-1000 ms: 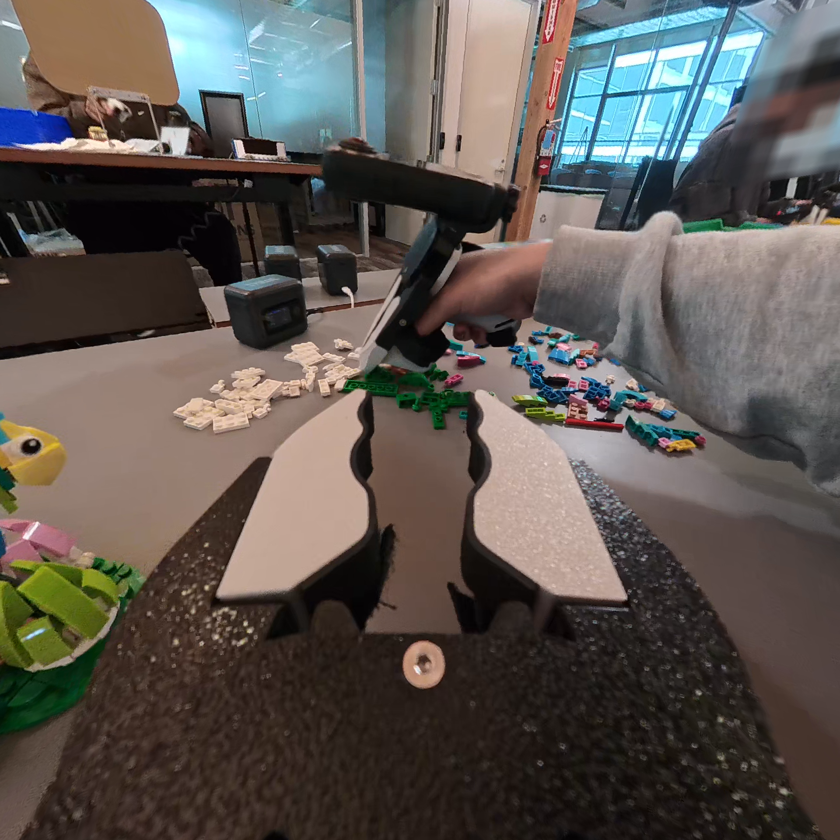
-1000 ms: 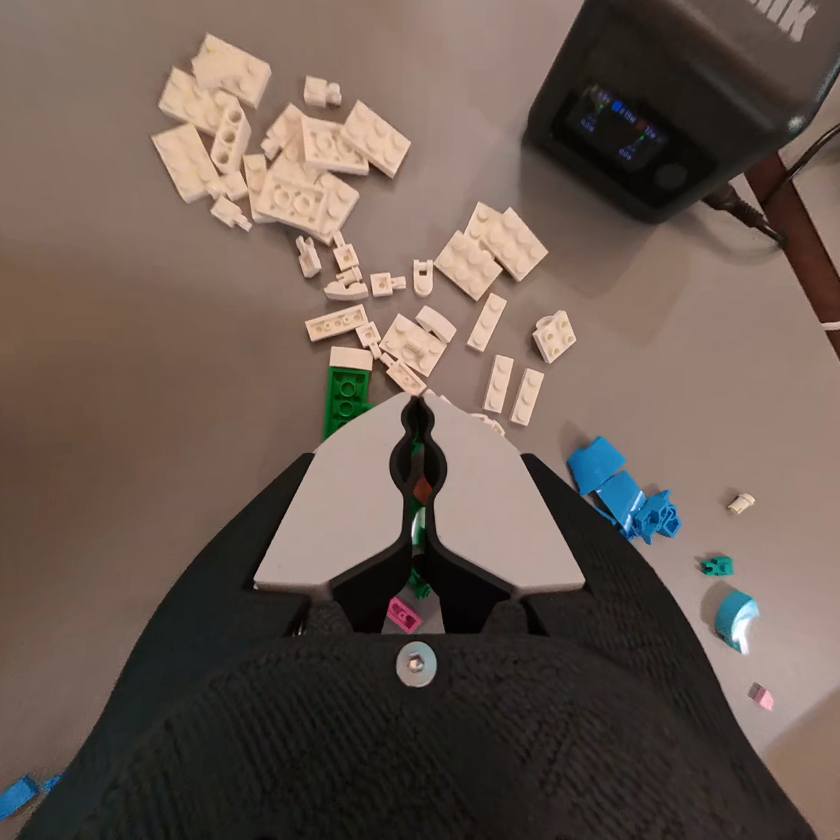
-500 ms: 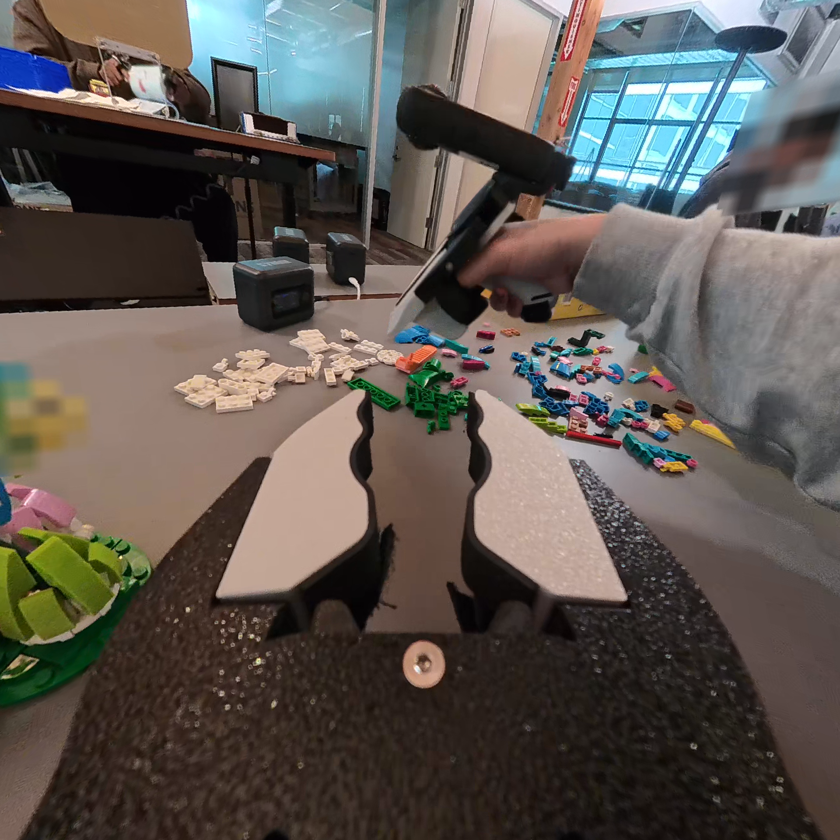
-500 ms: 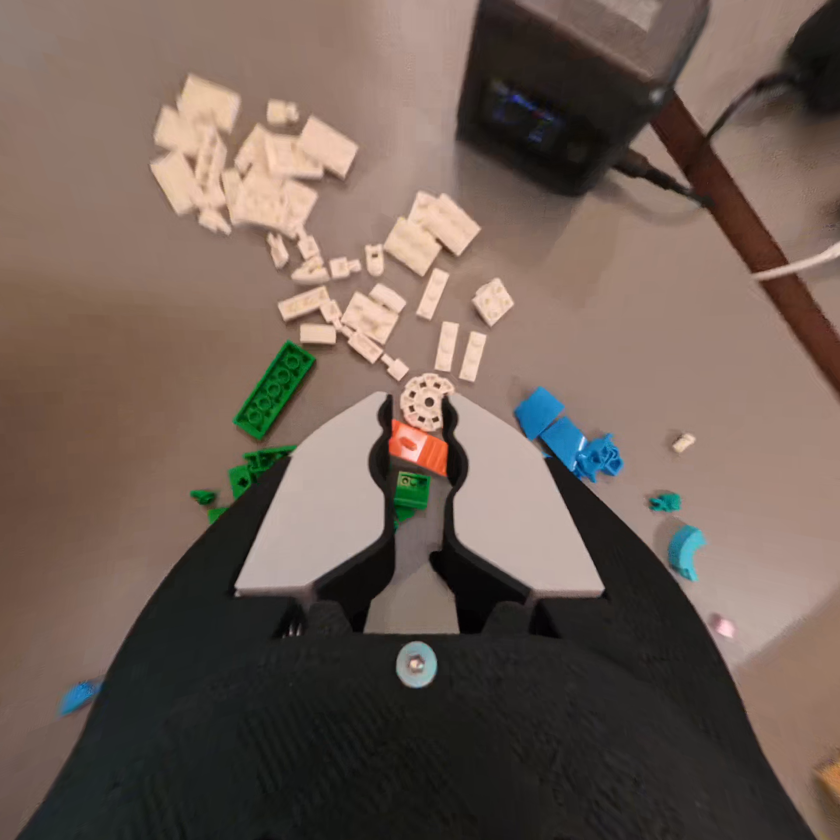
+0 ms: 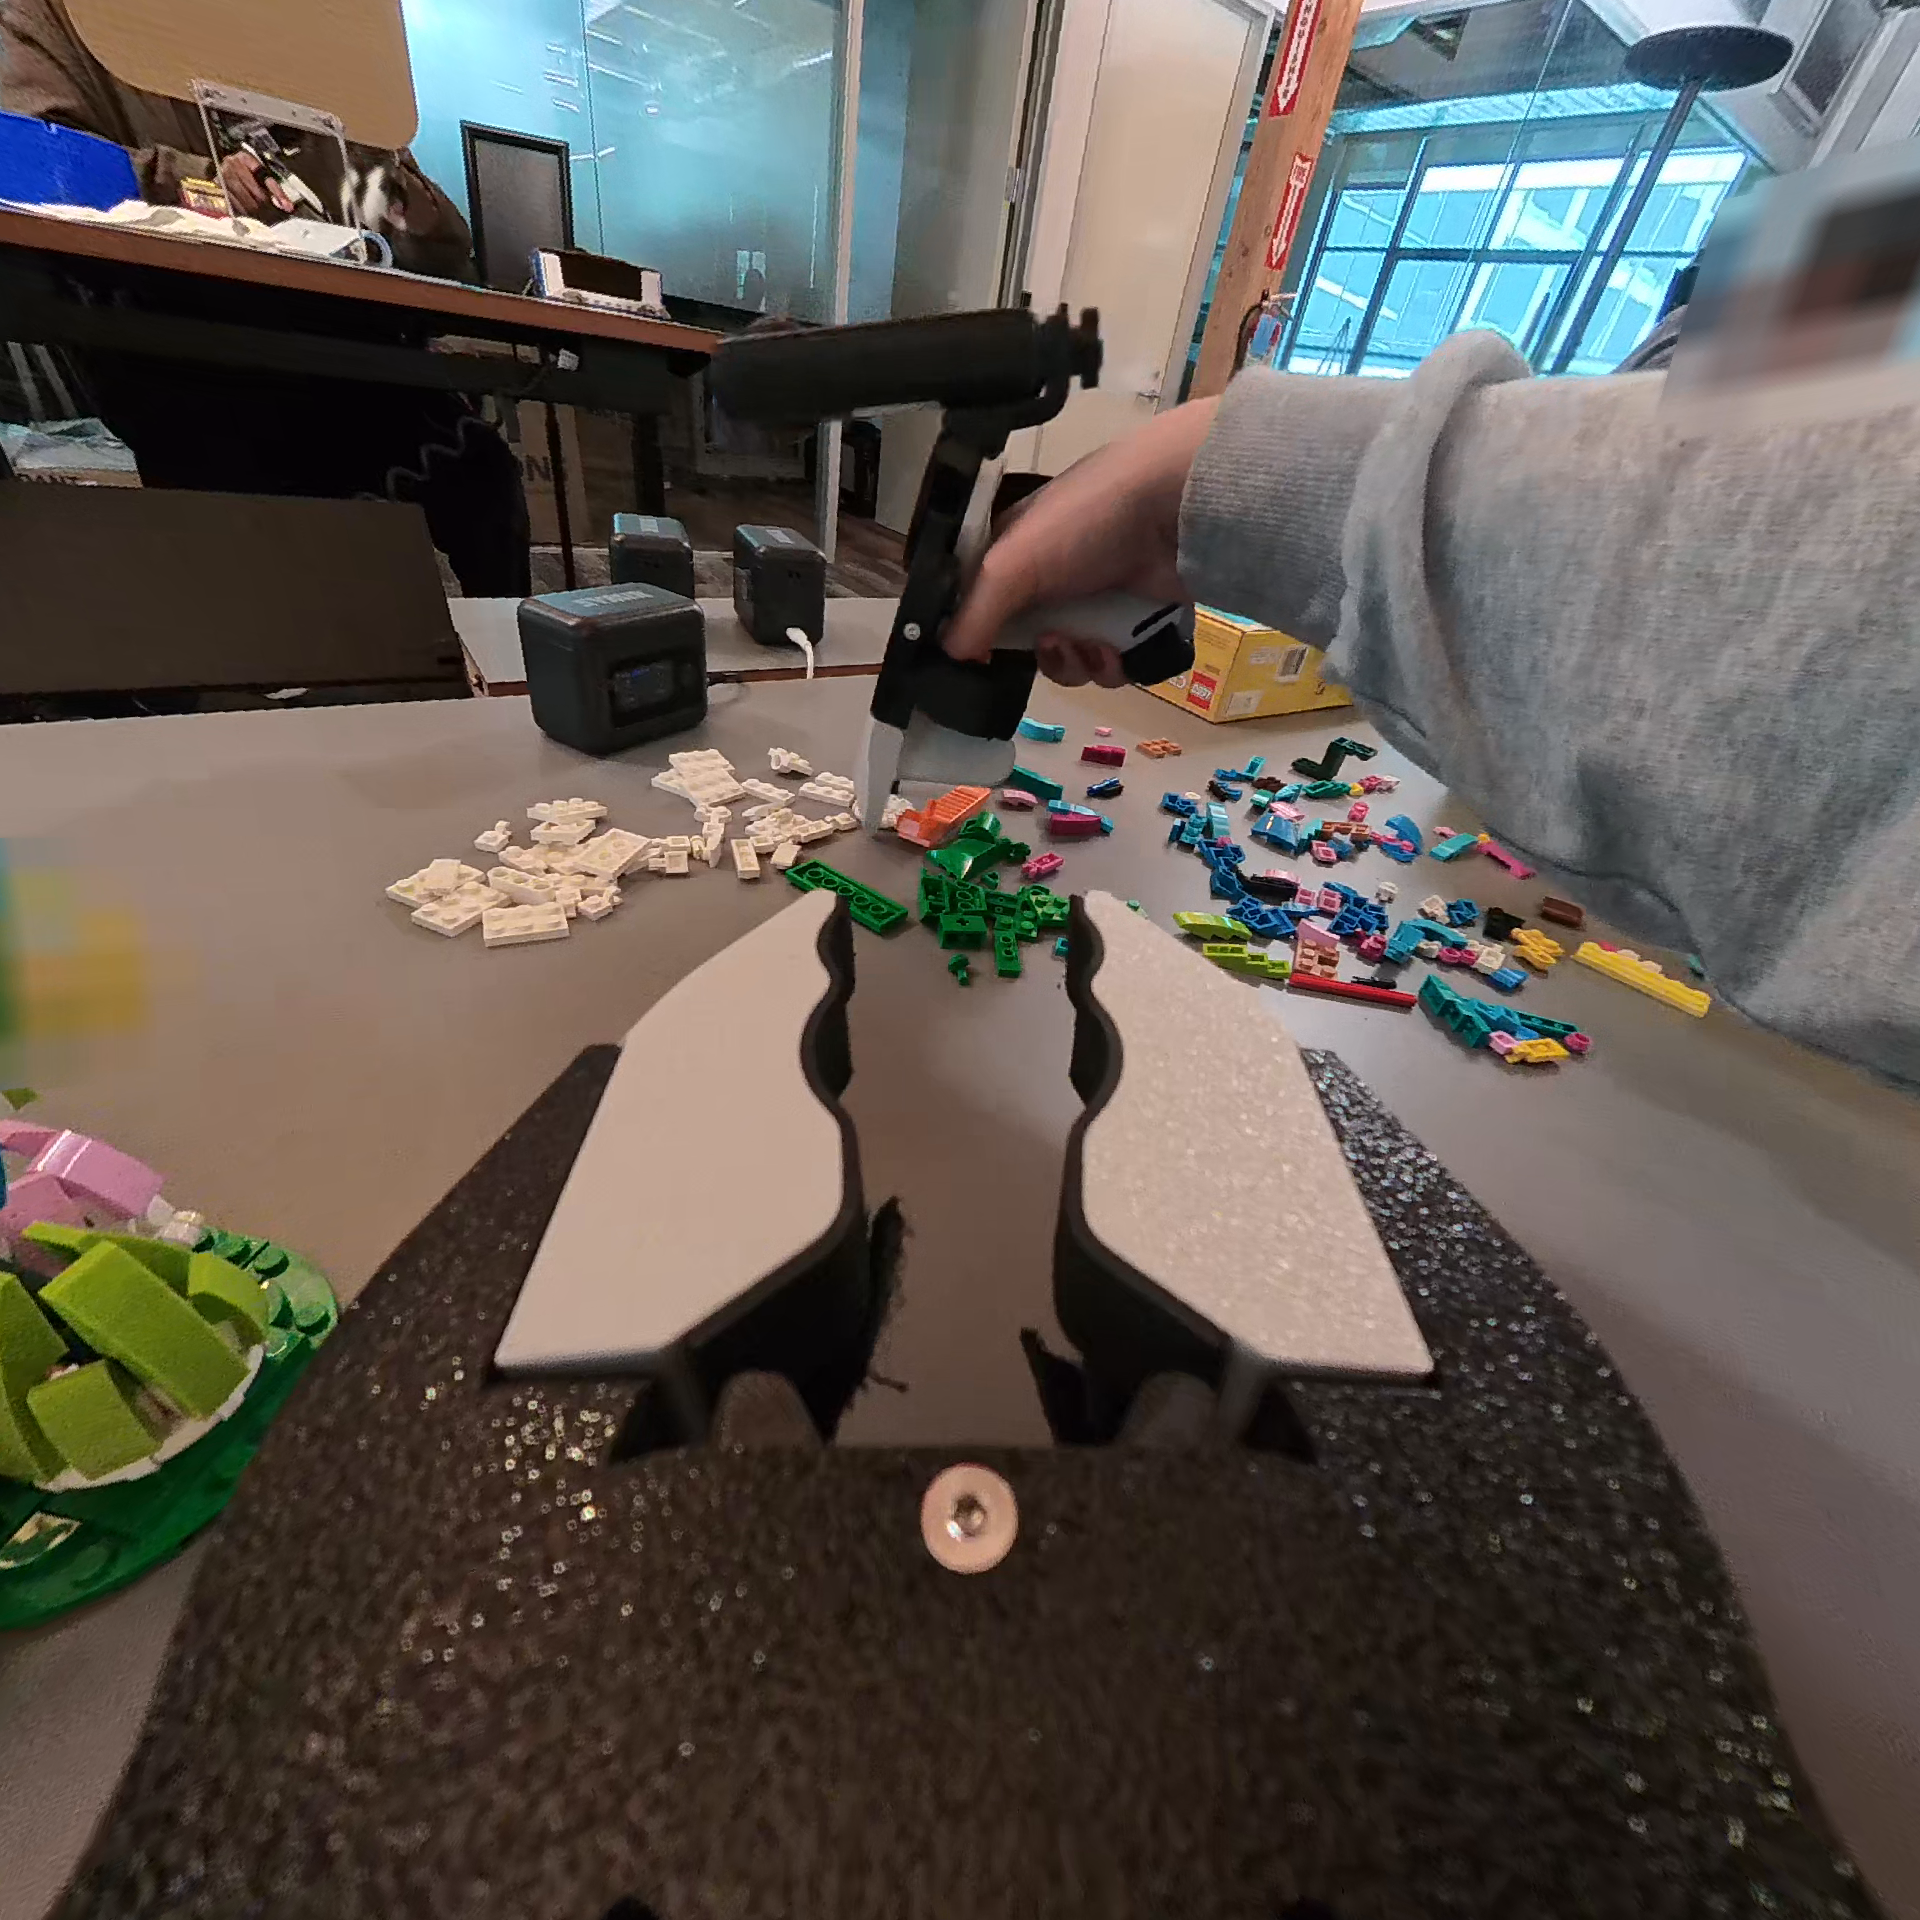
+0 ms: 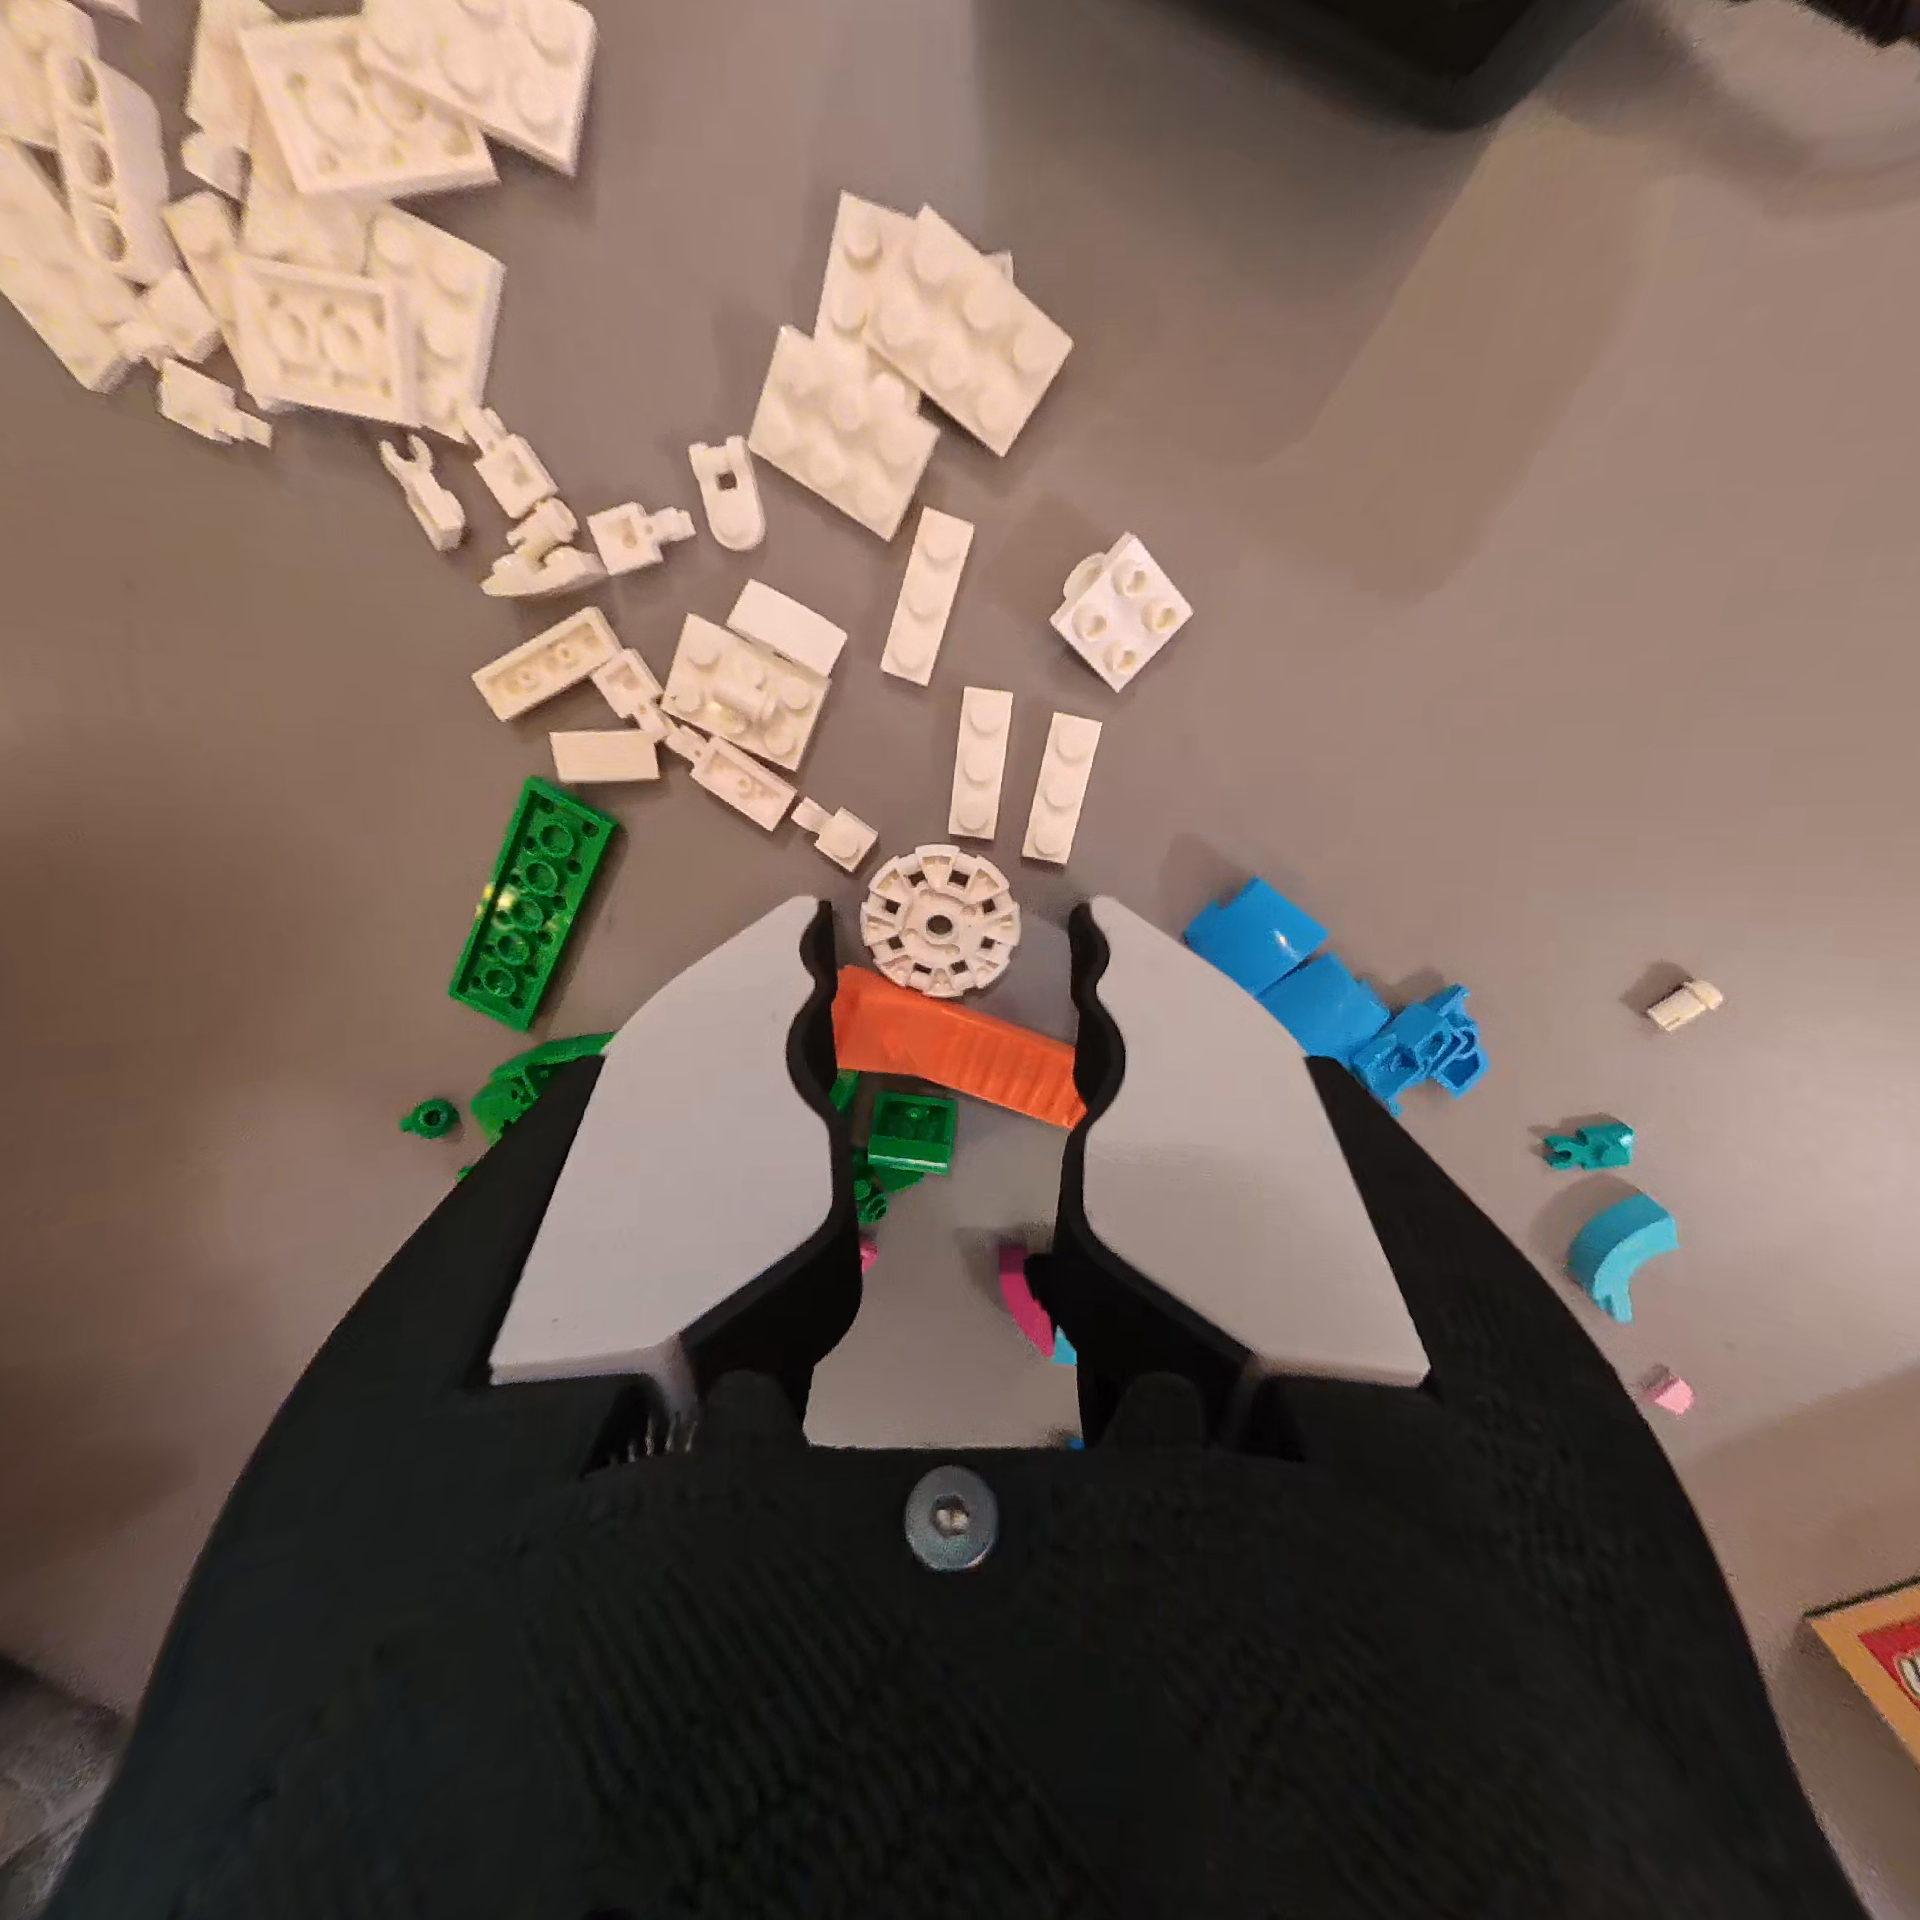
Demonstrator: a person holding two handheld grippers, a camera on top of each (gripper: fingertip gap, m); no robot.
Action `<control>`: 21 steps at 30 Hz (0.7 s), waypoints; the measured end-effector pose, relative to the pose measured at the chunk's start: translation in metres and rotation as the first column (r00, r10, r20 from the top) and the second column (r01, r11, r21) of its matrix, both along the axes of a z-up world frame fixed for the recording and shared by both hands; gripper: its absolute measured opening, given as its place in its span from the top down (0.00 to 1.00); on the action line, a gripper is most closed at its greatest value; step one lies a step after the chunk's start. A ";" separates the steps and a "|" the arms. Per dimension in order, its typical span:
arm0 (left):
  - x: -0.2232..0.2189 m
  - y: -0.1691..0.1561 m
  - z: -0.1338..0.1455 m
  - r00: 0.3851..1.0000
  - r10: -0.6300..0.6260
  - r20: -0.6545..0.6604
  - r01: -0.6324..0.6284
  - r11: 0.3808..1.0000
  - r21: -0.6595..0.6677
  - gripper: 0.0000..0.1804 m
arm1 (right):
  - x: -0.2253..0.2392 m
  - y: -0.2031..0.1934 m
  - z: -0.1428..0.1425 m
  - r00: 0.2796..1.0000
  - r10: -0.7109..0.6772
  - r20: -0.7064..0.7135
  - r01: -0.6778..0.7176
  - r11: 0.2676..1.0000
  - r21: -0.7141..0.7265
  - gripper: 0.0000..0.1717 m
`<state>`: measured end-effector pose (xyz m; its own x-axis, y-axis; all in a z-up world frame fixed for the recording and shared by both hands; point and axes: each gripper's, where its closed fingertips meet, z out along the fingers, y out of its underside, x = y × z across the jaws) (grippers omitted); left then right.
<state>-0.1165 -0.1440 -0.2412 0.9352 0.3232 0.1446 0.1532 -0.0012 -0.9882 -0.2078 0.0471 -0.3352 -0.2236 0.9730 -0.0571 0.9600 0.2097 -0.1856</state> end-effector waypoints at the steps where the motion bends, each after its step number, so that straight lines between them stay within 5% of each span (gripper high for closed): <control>1: 0.000 0.000 0.000 1.000 -0.001 0.000 0.001 1.000 -0.001 0.78 | -0.001 0.000 0.000 1.000 -0.002 0.003 0.002 1.000 0.002 0.76; 8: -0.001 0.001 -0.001 1.000 0.004 0.007 -0.004 1.000 -0.001 0.78 | -0.015 -0.007 0.016 1.000 0.019 -0.008 -0.019 1.000 -0.002 0.84; 14: -0.005 -0.003 0.003 0.999 0.044 -0.016 -0.043 0.999 0.016 0.78 | -0.104 -0.106 0.061 0.935 0.251 -0.251 -0.262 0.965 -0.010 0.84; 21: -0.008 -0.010 0.014 0.990 0.101 -0.096 -0.096 0.994 0.052 0.79 | -0.170 -0.196 0.032 0.864 0.491 -0.110 -0.475 0.869 0.138 0.84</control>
